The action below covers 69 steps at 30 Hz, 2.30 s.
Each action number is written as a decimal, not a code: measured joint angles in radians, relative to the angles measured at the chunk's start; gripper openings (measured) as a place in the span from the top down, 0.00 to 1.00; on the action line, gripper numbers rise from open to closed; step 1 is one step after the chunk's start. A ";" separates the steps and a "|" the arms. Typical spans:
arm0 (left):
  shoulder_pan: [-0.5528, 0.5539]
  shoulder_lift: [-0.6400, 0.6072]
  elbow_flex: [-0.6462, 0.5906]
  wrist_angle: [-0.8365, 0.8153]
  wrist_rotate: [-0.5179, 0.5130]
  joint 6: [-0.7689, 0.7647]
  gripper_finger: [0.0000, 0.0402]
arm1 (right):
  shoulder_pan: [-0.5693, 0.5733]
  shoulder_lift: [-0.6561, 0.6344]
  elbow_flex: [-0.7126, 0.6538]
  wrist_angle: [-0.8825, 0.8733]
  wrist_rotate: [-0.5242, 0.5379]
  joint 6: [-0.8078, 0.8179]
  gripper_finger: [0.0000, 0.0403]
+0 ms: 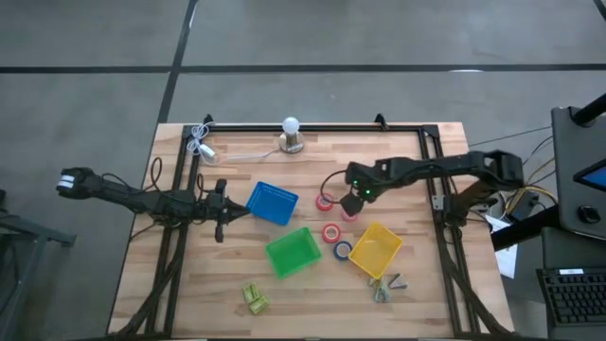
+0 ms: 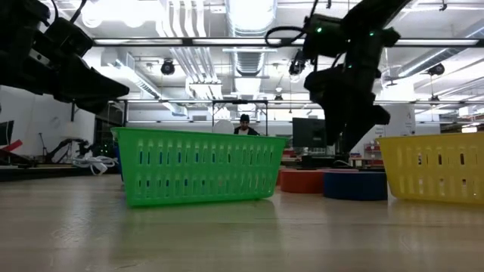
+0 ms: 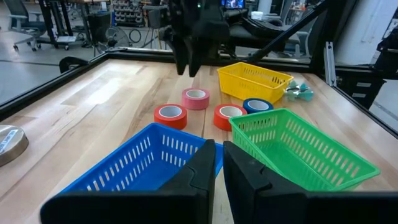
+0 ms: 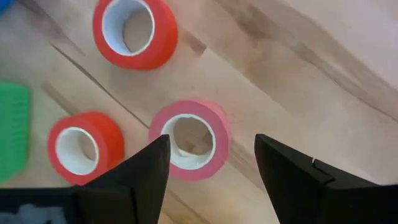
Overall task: Pick and place Stapler, Stapler remover, tape
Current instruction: Put the pink tape into the yellow bin
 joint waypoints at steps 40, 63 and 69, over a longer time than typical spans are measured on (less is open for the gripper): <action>0.000 0.000 0.000 0.000 0.000 0.000 0.91 | 0.006 0.166 0.053 -0.043 -0.076 -0.192 0.93; 0.000 0.000 0.000 0.000 0.000 0.000 0.91 | 0.245 -0.175 0.177 -0.438 -0.066 -0.030 0.91; 0.000 0.000 0.000 0.000 0.000 0.000 0.91 | 0.343 -0.165 0.096 -0.437 -0.066 0.059 0.91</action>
